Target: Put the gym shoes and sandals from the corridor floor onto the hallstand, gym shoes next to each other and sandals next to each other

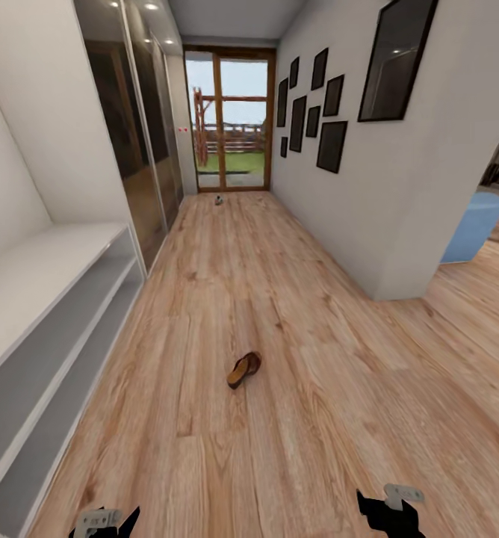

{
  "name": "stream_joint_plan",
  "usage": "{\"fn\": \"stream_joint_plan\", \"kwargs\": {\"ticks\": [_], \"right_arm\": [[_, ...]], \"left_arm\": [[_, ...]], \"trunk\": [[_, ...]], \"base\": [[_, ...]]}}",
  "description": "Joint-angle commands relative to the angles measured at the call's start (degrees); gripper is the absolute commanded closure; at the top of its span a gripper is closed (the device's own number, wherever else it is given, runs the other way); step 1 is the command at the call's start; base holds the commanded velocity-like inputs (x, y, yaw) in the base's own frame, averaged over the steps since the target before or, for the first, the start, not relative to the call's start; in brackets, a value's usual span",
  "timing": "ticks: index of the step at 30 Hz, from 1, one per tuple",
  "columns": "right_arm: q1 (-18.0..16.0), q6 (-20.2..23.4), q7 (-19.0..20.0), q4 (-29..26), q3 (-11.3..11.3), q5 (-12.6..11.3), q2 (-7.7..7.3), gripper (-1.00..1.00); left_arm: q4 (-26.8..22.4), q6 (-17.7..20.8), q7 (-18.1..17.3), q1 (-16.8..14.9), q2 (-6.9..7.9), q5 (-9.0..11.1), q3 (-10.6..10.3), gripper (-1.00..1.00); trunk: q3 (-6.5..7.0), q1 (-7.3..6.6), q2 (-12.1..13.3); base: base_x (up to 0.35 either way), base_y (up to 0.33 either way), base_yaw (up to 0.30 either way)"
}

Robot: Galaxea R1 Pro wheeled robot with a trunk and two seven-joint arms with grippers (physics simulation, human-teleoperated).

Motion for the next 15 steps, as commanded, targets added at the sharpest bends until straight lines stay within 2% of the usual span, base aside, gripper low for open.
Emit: {"fn": "stream_joint_plan", "kwargs": {"ticks": [1,15], "right_arm": [[-0.04,-0.20,0.15,0.07,-0.52,0.57,-0.01,-1.00],[-0.04,-0.20,0.15,0.07,-0.52,0.55,-0.01,-1.00]], "left_arm": [[0.07,0.03,-0.51,-0.04,-0.02,0.29,0.23,-1.00],[0.07,0.03,-0.51,-0.04,-0.03,0.26,0.23,-1.00]], "trunk": [[-0.04,0.02,-0.02],[-0.02,0.02,-0.02]], "base": [[0.324,0.119,-0.115],[0.324,0.119,-0.031]]}}
